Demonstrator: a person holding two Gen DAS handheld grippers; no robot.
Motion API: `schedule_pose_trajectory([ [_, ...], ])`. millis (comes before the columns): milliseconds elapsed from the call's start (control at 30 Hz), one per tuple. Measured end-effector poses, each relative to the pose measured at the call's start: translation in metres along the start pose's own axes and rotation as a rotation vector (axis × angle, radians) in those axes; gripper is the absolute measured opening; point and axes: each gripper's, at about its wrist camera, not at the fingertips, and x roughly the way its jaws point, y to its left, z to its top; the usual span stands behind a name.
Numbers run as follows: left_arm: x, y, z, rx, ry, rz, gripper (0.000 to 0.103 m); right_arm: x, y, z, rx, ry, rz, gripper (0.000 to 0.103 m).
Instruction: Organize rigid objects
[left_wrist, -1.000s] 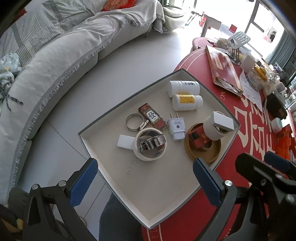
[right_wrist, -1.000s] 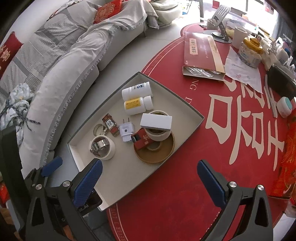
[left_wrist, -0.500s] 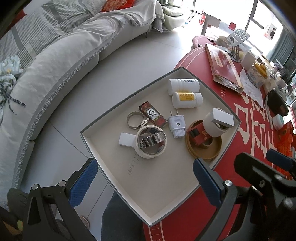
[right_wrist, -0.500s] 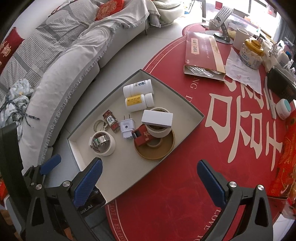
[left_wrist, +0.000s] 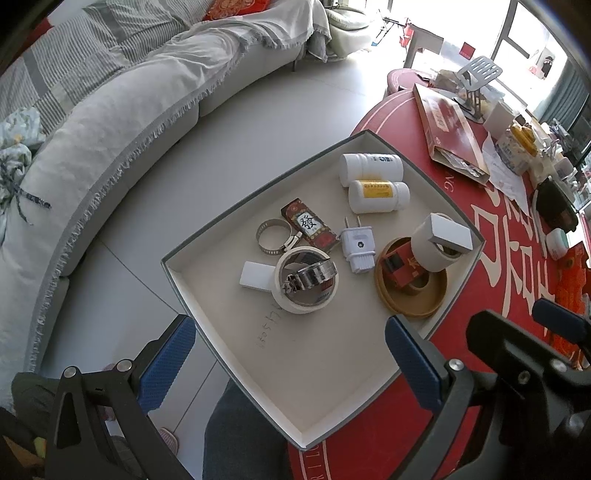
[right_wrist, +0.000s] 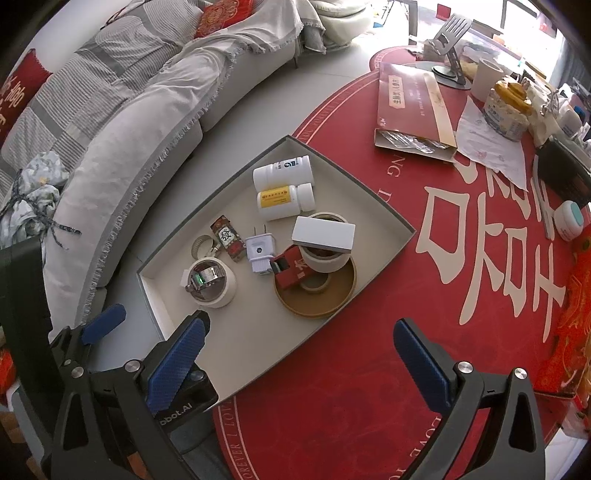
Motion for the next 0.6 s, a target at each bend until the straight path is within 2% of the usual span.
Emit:
schedule_pose_trajectory([
  [600,0.0022,0.0019,-0.0012,-0.014,0.011,0.005,0.103,-0.0001,0.0013,-0.0036,-0.003,0.001,-0.001,0.103],
])
